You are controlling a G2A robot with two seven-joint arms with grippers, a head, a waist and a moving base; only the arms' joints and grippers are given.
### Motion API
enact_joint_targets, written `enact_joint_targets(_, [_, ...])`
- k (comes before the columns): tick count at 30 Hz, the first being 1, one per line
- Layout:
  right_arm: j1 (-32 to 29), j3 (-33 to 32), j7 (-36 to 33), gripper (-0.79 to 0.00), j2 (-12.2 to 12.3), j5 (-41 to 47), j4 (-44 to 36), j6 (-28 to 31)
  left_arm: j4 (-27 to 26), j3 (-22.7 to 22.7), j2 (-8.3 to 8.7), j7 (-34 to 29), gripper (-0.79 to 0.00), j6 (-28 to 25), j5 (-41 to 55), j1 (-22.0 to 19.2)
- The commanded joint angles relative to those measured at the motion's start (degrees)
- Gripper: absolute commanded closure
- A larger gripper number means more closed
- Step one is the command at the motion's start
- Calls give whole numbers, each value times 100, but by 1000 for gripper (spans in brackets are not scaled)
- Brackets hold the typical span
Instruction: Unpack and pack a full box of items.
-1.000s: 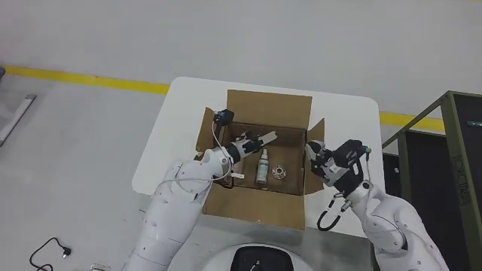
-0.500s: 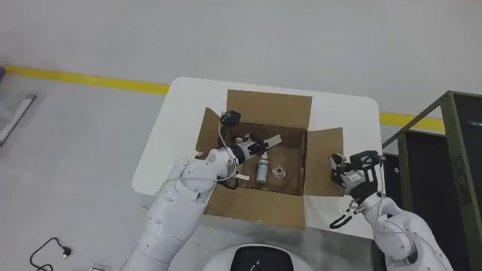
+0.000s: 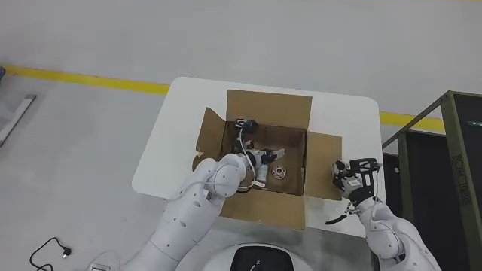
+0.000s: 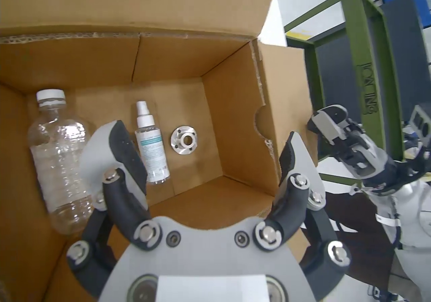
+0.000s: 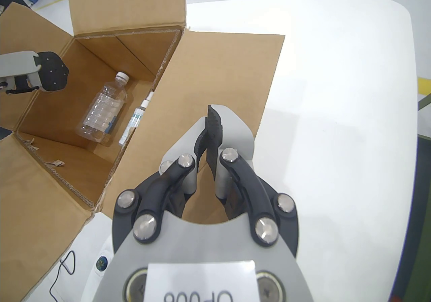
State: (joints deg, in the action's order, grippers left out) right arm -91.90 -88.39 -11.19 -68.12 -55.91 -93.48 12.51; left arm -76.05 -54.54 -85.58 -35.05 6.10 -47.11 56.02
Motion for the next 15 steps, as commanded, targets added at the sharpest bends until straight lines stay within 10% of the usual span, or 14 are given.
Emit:
enact_joint_targets(1, [18,27,27,0,-3,-17,57,-5,5,35,-13,8,-785,50,42,-3])
enact_joint_targets(15, [33,16,413,0,-16,181,202,120,5,35,-13,8,-785,50,42,-3])
